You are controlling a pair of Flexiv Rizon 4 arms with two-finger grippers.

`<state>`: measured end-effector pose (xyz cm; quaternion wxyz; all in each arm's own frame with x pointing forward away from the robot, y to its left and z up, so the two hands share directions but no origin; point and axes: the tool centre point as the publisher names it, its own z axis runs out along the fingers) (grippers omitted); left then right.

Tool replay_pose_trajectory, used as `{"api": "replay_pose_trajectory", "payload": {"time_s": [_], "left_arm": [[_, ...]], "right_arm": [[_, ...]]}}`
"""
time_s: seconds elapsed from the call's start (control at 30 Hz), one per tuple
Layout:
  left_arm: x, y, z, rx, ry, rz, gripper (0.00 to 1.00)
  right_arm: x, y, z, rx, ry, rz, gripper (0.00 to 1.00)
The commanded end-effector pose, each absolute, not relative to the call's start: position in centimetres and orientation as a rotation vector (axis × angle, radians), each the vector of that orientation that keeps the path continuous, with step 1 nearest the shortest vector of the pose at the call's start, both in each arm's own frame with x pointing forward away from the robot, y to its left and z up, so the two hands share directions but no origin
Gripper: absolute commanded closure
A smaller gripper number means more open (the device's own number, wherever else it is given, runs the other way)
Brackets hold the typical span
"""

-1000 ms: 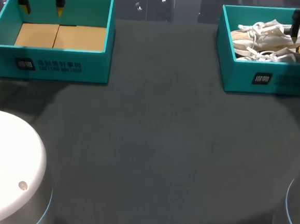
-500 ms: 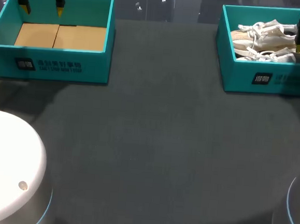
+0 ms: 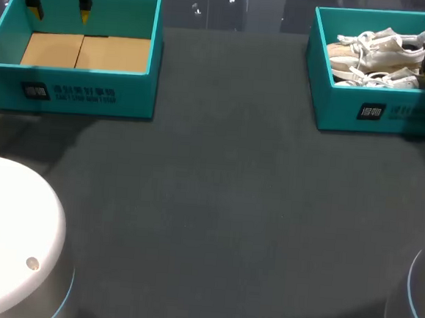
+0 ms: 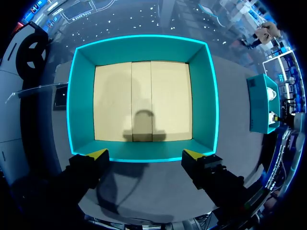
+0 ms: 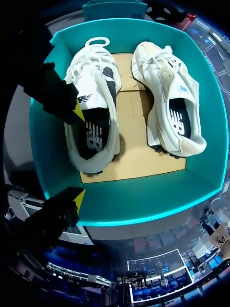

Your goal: Take the shoe out of the shoebox, open the shoe tongue, remove and reinsert the insole, then place the shoe into the shoebox

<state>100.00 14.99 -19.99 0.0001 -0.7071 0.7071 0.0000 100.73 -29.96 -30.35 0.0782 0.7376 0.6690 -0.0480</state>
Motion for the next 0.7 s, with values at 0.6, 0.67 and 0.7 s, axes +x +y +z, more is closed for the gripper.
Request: {"api": "replay_pose_trajectory", "payload": {"time_s": [0.6, 0.67, 0.7], "left_arm": [[100.0, 15.0, -20.0, -2.221, 2.222, 0.0, 0.0], [100.0, 15.0, -20.0, -2.221, 2.222, 0.0, 0.0], [100.0, 15.0, -20.0, -2.221, 2.222, 0.0, 0.0]], "right_arm": [[101.4, -31.8, -33.9, 2.22, 2.006, -0.141, 0.27], [101.5, -31.9, -34.1, 2.219, 2.011, -0.139, 0.27], [101.6, -31.9, -34.2, 2.218, 2.013, -0.138, 0.27]]}}
